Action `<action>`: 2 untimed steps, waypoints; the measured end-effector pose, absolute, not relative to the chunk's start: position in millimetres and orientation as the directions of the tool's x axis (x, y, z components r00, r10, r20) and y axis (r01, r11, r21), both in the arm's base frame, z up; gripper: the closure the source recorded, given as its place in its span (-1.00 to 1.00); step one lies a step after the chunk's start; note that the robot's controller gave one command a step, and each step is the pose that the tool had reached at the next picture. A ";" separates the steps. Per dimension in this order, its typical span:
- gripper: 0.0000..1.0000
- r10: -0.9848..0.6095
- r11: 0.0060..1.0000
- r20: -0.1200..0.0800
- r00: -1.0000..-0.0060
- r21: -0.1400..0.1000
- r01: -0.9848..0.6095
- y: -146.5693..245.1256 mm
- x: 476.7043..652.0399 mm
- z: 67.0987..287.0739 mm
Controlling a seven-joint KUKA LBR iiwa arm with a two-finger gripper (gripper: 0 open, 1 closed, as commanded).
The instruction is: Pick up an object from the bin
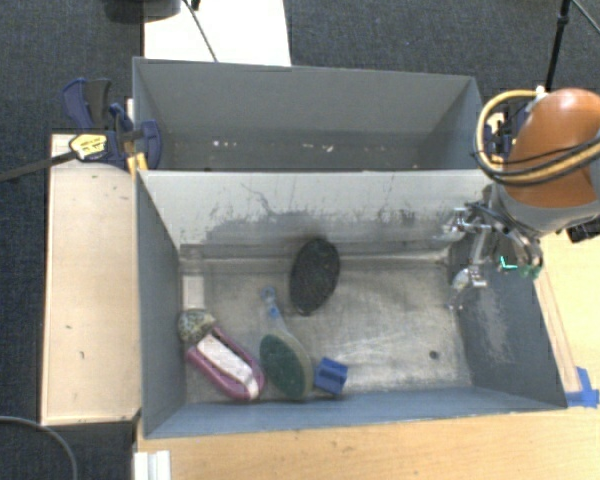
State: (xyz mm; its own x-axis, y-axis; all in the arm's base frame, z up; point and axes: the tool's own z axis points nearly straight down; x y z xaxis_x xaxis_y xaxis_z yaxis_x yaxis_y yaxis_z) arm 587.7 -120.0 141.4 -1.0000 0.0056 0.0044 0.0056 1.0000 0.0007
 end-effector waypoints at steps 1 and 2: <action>-1.00 0.246 0.969 -0.007 -0.969 0.002 0.246 -111.7 590.8 164.9; -1.00 0.392 0.920 0.001 -0.920 0.000 0.392 -128.6 572.2 120.0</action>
Offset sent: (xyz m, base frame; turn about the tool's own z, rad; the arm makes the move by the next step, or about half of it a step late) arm 0.0016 0.0080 0.0222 0.2441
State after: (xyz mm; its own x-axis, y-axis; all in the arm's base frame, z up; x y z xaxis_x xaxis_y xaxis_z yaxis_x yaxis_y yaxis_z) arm 572.2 -128.6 120.0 -0.9201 0.3918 0.0015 0.3918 0.9201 0.0002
